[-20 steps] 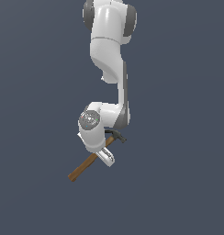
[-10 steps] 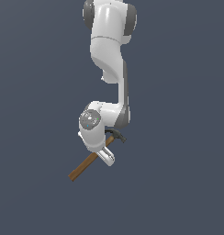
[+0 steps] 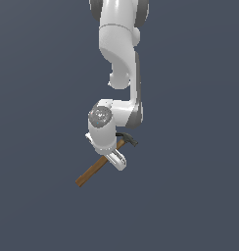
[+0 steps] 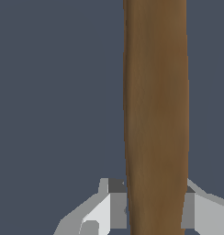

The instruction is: Pick up the object and move it to a goal position.

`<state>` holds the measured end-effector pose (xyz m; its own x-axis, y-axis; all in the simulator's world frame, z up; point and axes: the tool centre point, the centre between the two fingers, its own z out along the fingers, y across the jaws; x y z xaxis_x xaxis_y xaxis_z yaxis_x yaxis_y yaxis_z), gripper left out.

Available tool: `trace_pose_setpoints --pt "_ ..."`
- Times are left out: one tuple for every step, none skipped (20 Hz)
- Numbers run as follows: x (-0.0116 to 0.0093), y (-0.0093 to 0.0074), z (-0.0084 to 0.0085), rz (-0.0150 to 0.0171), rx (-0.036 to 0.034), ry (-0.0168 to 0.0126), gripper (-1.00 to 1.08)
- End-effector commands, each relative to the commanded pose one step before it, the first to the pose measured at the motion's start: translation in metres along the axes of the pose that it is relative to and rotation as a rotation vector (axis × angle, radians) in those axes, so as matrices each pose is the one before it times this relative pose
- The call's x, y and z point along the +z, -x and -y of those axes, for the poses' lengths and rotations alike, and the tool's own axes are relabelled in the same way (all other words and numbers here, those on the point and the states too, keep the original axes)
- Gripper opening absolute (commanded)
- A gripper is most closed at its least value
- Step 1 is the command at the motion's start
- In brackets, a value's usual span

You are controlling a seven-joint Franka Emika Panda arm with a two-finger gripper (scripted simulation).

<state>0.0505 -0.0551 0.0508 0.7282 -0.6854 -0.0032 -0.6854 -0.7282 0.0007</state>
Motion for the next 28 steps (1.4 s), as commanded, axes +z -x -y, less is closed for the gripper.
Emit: trace_pose_setpoints --pt "-0.01686 0.00865 0.0016 -0.0034 -0.00047 -0.0034 -1.0" --pt "-0.00675 0.00446 0.00021 0.0 0.0 0.0 -1.0" --pt "-0.00707 0.00462 0.00007 0.00056 0.00027 -0.0003 -1.0" --pt "-0.00771 0.00508 0.00024 0.0 0.0 0.0 -1.0" --pt "-0.00817 0.00538 0.00026 0.0 0.0 0.0 -1.0" --pt "-0.00834 0.00548 0.00027 0.0 0.0 0.0 -1.0" --pt "-0.00841 0.00552 0.00027 0.0 0.0 0.0 -1.0" --pt "-0.00849 0.00555 0.00028 0.0 0.0 0.0 -1.0" --pt "-0.00858 0.00559 0.00028 0.0 0.0 0.0 -1.0" --pt "-0.00866 0.00563 0.00028 0.0 0.0 0.0 -1.0" --pt "-0.00875 0.00567 0.00028 0.0 0.0 0.0 -1.0" --pt "-0.0086 0.00545 0.00008 0.00053 0.00044 0.0 -1.0" --pt "-0.00894 0.00575 0.00029 0.0 0.0 0.0 -1.0" --pt "-0.00904 0.0058 0.00029 0.0 0.0 0.0 -1.0" --pt "-0.00916 0.00585 0.00029 0.0 0.0 0.0 -1.0" --pt "-0.00928 0.0059 0.00029 0.0 0.0 0.0 -1.0" --pt "-0.00927 0.00584 0.00024 -0.0002 0.00038 0.00054 -1.0" --pt "-0.00956 0.00603 0.0003 0.0 0.0 0.0 -1.0" --pt "-0.00967 0.00608 0.00031 -0.00038 0.00026 0.00052 -1.0" --pt "-0.00992 0.0062 0.00031 0.0 0.0 0.0 -1.0" --pt "-0.01011 0.00631 0.00035 -0.00045 0.00021 0.00048 -1.0" --pt "-0.01037 0.00642 0.00034 0.0 0.0 0.0 -1.0" --pt "-0.01062 0.0066 0.00041 -0.00066 0.00029 0.00065 -1.0" --pt "-0.01072 0.00658 0.00037 0.0 0.0 0.0 -1.0" --pt "-0.01071 0.0066 0.00043 -0.00048 0.00021 0.00045 -1.0" --pt "-0.01067 0.00656 0.00045 -0.00048 0.00021 0.00045 -1.0" --pt "-0.01049 0.00638 0.00042 0.0 0.0 0.0 -1.0" --pt "-0.01025 0.00628 0.00049 -0.00047 0.00022 0.00045 -1.0"
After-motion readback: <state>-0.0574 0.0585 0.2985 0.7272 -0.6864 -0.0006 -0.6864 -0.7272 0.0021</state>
